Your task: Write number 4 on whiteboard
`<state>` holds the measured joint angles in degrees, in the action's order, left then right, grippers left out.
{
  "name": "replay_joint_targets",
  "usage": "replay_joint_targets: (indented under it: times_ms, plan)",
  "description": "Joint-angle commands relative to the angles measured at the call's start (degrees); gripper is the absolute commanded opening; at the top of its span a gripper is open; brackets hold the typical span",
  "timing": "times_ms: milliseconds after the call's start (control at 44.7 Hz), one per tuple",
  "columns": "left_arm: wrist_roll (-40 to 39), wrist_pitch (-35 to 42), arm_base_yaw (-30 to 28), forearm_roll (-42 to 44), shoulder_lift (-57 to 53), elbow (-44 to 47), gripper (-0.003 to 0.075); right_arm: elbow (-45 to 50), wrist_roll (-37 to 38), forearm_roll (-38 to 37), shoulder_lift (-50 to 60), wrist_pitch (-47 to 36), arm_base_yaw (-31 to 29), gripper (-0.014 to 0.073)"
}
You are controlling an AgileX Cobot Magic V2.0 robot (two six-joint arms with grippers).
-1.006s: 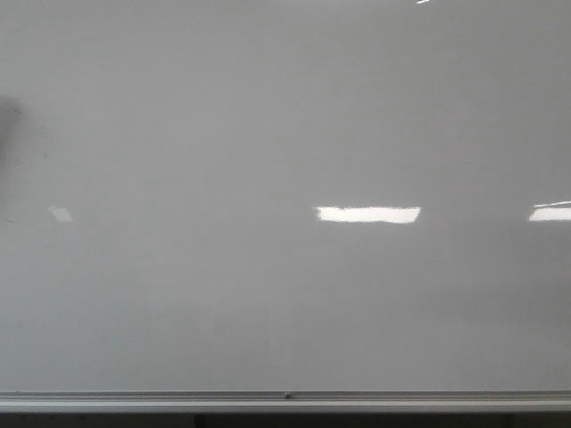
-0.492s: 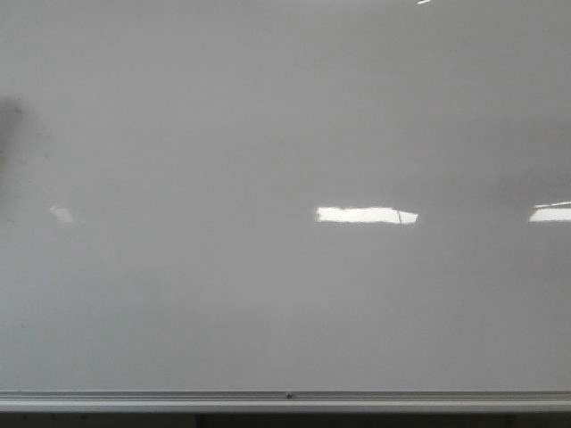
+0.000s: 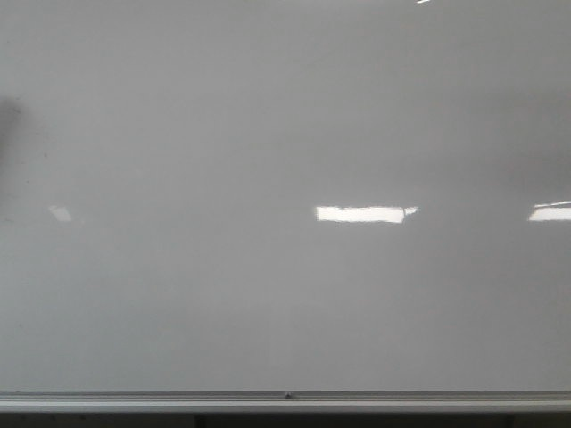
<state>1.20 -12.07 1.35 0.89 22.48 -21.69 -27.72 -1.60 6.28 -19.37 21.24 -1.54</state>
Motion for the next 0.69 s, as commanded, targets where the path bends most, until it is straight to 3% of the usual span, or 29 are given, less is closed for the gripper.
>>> replay_joint_targets:
  times_ms: [0,89,335,671]
  plan:
    - [-0.5,4.6,0.5,0.1,0.8,-1.5,0.0591,-2.0,-0.1,0.2,-0.9,-4.3,-0.3,0.0475]
    - [-0.5,5.4,0.5,-0.2,0.8,-0.8,0.0685,-2.0,-0.1,0.2,-0.9,-4.3,-0.3,0.056]
    - [0.3,4.4,0.5,1.4,9.4,-3.3,0.0646,-2.0,-0.1,0.2,-0.9,-4.3,-0.3,0.0559]
    - [1.0,6.5,0.3,4.5,40.3,-15.2,0.0635,-2.0,-0.1,0.2,-0.9,-4.3,-0.3,0.0559]
